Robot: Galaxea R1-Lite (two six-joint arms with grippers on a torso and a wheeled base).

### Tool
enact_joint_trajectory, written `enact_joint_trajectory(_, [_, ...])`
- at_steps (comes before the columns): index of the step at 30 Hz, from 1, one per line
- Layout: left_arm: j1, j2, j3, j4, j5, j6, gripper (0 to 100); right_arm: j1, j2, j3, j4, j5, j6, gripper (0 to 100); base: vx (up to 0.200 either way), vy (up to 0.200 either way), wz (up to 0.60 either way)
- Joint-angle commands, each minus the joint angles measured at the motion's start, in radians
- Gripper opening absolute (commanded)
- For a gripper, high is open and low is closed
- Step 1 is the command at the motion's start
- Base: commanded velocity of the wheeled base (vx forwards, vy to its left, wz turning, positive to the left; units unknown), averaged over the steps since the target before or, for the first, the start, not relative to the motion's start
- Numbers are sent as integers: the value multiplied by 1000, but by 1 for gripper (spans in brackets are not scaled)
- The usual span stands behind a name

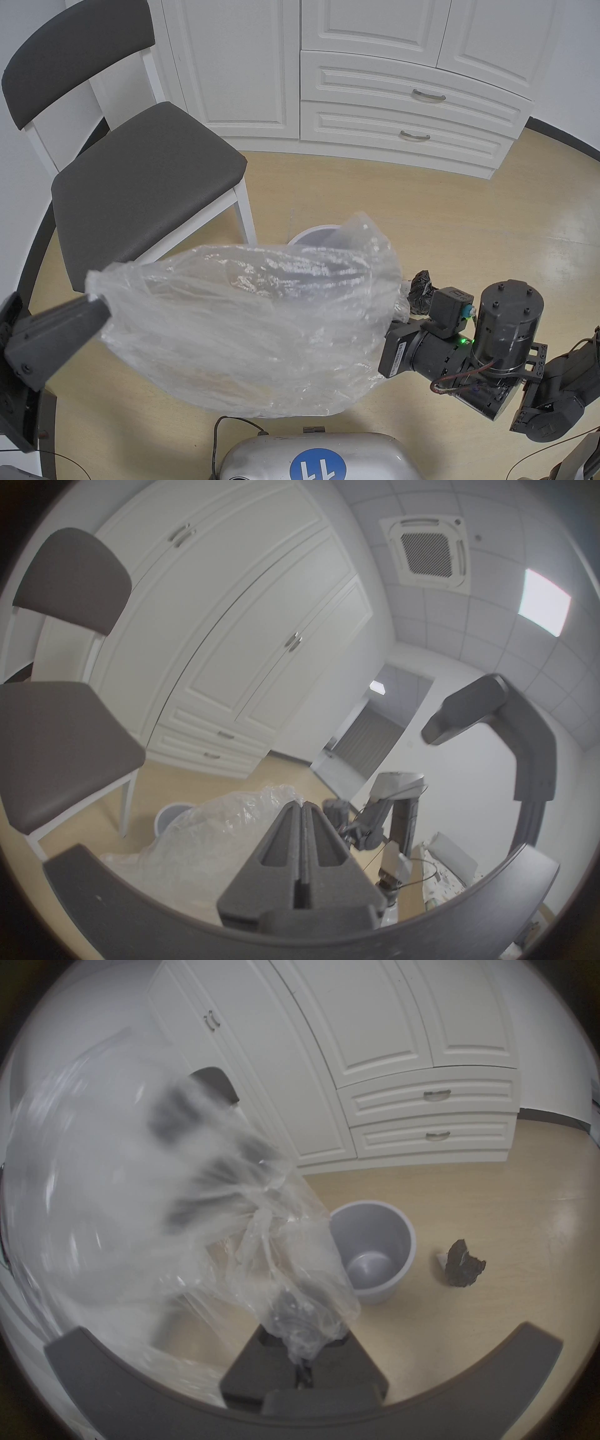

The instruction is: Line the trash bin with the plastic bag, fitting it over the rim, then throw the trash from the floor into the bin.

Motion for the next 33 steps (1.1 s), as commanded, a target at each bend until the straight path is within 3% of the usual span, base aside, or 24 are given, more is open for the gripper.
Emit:
enact_joint_trajectory(1, [58, 34, -69, 127, 4, 0, 0, -20, -35, -30, 5, -23, -1, 0, 0, 0, 0])
enact_joint_trajectory(6, [88, 34, -167, 366, 7, -2, 0, -28, -64, -47, 60, -29, -1, 0, 0, 0, 0])
enact_joint_trajectory(10, [122, 37, -215, 475, 8, -2, 0, -40, -73, -50, 80, -40, -4, 0, 0, 0, 0])
enact_joint_trajectory(17, [223, 62, -241, 514, 7, 10, 0, -41, -74, -51, 118, -81, -35, 0, 0, 0, 0])
enact_joint_trajectory(21, [311, 96, -240, 538, 5, 76, 0, -43, -74, -50, 126, -104, -51, 0, 0, 0, 0])
enact_joint_trajectory(33, [409, 154, -233, 647, 7, 222, 0, -69, -74, -35, 124, -213, -159, 0, 0, 0, 0])
